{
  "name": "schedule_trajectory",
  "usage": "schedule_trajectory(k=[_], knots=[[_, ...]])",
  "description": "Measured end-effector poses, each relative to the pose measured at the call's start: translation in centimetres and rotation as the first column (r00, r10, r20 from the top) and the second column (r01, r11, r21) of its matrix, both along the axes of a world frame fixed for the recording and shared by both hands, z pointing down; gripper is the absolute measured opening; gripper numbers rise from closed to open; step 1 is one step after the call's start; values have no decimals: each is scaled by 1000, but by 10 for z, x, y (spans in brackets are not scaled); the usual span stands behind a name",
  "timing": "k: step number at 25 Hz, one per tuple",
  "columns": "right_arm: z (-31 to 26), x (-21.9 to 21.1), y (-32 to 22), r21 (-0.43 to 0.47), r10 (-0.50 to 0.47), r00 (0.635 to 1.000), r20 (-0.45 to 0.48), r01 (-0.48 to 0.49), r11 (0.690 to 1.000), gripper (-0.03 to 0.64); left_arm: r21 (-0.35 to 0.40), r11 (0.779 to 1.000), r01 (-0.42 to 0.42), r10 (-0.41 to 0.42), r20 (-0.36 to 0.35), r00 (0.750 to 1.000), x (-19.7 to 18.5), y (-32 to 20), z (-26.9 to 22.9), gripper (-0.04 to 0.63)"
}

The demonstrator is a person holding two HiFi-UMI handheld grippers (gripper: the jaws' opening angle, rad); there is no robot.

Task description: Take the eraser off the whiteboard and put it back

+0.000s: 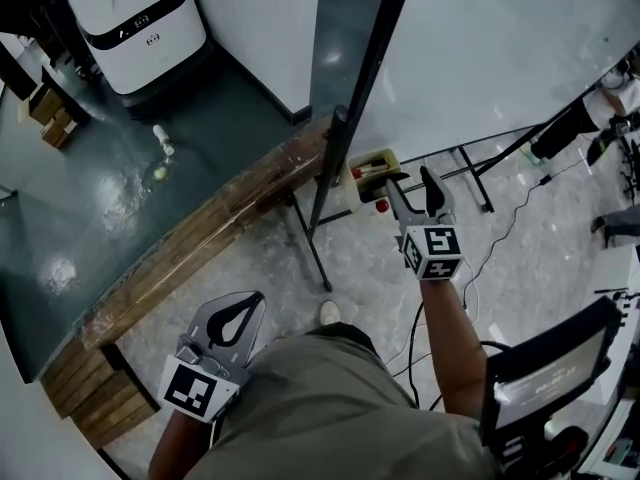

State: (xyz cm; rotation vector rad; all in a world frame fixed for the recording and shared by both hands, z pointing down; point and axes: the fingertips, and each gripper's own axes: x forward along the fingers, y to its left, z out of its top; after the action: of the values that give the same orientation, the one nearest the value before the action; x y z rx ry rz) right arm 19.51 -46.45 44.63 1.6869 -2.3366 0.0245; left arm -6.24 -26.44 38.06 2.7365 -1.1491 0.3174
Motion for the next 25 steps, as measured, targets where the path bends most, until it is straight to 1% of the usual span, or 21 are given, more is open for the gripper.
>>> schedule_trajectory(k=[2, 7, 10, 13, 18, 20, 25], knots=[[-14, -1, 9, 28, 18, 1000, -5, -18, 999, 281, 36, 999, -14, 15, -13, 1000, -5, 4, -5, 8], [-40, -6, 44, 76, 65, 998, -6, -64, 995, 281, 19, 999, -44, 44, -10, 999, -23, 26, -3, 8], [-47, -14, 73, 75, 83, 996, -12, -82, 994, 281, 14, 998, -67, 67, -17, 998, -32, 43, -3, 8], [-48, -27, 108, 50, 92, 995, -27, -91, 995, 281, 25, 996, -87, 88, -18, 996, -44, 61, 0, 8], [-43, -64, 176, 2, 55, 998, -19, -55, 998, 281, 5, 992, -129, 129, -19, 991, -61, 101, 12, 8], [-41, -77, 202, -18, 33, 999, -14, -33, 999, 281, -2, 990, -141, 141, -32, 990, -63, 115, 16, 8], [-38, -106, 262, -56, -46, 999, -1, 46, 997, 281, 1, 990, -144, 144, -30, 989, -66, 143, 18, 8]])
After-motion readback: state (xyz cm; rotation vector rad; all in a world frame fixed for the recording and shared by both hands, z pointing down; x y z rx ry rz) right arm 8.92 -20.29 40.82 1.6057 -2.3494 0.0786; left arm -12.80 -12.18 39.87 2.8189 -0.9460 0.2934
